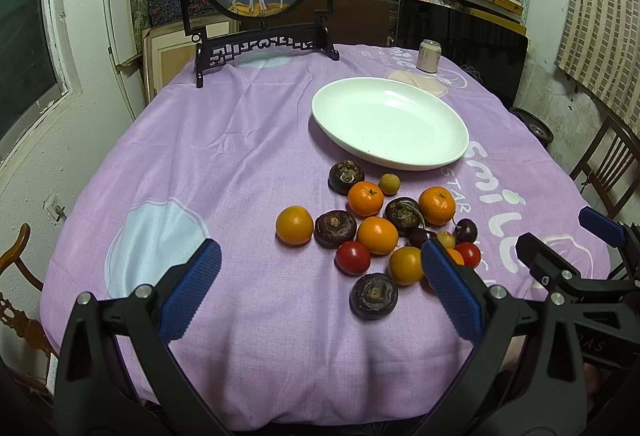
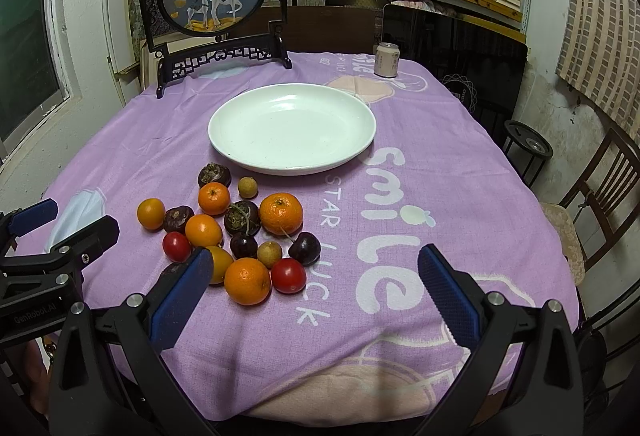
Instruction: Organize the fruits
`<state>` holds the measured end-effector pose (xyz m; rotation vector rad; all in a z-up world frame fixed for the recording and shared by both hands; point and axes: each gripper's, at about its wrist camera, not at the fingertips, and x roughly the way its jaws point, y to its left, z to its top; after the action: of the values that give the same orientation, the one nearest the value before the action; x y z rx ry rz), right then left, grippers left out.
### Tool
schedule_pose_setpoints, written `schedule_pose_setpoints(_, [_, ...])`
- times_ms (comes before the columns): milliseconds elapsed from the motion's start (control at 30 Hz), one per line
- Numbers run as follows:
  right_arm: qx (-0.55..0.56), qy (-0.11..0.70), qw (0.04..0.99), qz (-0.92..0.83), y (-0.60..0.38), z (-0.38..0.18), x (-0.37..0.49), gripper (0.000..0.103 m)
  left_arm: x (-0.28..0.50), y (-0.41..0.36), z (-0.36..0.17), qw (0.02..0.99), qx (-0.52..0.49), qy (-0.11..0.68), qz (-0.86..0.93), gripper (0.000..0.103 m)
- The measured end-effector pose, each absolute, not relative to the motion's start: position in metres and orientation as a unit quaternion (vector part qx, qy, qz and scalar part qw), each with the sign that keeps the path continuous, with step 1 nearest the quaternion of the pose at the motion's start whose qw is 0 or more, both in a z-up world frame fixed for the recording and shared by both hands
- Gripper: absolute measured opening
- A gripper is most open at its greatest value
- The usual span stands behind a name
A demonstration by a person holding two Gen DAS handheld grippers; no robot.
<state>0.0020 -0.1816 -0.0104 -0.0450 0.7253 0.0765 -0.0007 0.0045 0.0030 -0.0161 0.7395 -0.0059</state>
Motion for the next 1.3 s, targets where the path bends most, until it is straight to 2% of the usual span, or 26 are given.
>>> schedule_pose_setpoints(567, [-0.021,0.356,0.934,0.038,-0.181,-0.011,0.003,0.102,0.0,0.005,0.003,0.932,-0.008,0.363,-0.002,0.101])
schedule_pose_setpoints(1000, [-0.032,0.366,0.929,0.04,-0.172,-0.024,0.006,0.102,0.0,-0.002,-0.023,0.928,-0.009,0.373,-0.004,0.101])
schedule_pose_setpoints(1133, [-0.039,0.381,0.923,0.047,-0.176,-0.039,0.012,0.102,0.001,0.015,-0.031,0.924,-0.008,0.383,0.02,0.101])
schedule_pose_setpoints(1300, [-0.028,0.393,0.906,0.153,-0.175,-0.058,0.003,0.102,-0.004,0.064,-0.055,0.907,-0.036,0.412,0.084,0.101])
